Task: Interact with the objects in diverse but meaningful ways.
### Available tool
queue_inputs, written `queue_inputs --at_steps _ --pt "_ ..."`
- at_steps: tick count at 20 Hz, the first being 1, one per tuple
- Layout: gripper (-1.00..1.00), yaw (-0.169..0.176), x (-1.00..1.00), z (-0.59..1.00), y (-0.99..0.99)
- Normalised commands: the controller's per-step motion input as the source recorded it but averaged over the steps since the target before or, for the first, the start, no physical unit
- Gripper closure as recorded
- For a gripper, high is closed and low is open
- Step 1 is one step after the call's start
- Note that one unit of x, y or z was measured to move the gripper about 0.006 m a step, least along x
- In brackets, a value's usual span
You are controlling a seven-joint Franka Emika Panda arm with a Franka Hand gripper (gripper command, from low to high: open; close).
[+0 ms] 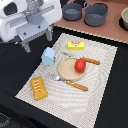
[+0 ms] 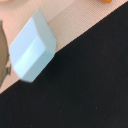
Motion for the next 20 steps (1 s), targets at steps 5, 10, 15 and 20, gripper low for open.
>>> queue_inputs --at_steps 5,10,15,20 --pt "-1.00 -0.095 0.30 -0.31 -0.55" --pt "-1.00 -0.063 0.13 -0.34 -0.31" --pt "-1.00 -0.063 0.24 -0.33 -0.20" --pt "-1.00 -0.045 0.25 -0.35 -0.19"
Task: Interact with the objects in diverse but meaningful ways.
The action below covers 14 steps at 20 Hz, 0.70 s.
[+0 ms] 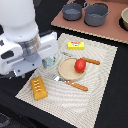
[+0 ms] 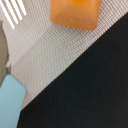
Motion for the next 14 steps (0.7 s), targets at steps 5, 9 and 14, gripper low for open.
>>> queue_inputs --at_steps 5,9,14 --pt "-1.00 -0.058 0.26 -0.29 -0.32" --pt "-1.00 -0.059 0.21 -0.30 -0.33" --pt "1.00 -0.052 0.15 -0.36 -0.26"
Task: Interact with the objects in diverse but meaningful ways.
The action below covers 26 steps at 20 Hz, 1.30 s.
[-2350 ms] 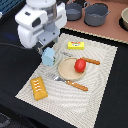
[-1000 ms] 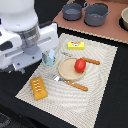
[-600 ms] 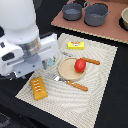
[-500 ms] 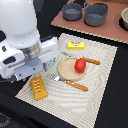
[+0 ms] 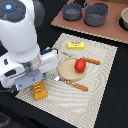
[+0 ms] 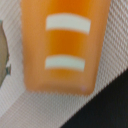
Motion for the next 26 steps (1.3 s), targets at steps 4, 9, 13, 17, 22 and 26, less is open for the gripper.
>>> queue_inputs --at_steps 4,9,13,17,22,26 --pt "1.00 -0.049 0.21 -0.31 -0.21" --pt "1.00 -0.053 0.36 -0.13 -0.18" --pt "1.00 -0.067 0.51 0.08 -0.10" --pt "1.00 -0.045 0.75 0.91 0.21" --pt "1.00 -0.012 0.90 0.98 0.46" --pt "1.00 -0.002 0.93 0.84 0.52"
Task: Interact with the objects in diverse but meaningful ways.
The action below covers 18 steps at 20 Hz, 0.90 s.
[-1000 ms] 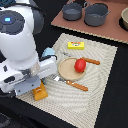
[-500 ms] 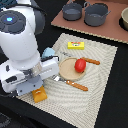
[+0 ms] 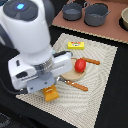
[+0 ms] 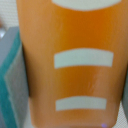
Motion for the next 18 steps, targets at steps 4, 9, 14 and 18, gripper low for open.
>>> queue_inputs --at_steps 4,9,14,18 --pt "1.00 0.013 0.73 0.61 0.69" --pt "1.00 0.072 0.18 0.29 0.80" --pt "1.00 0.051 -0.29 0.06 0.82" --pt "1.00 0.035 -0.22 0.16 0.94"
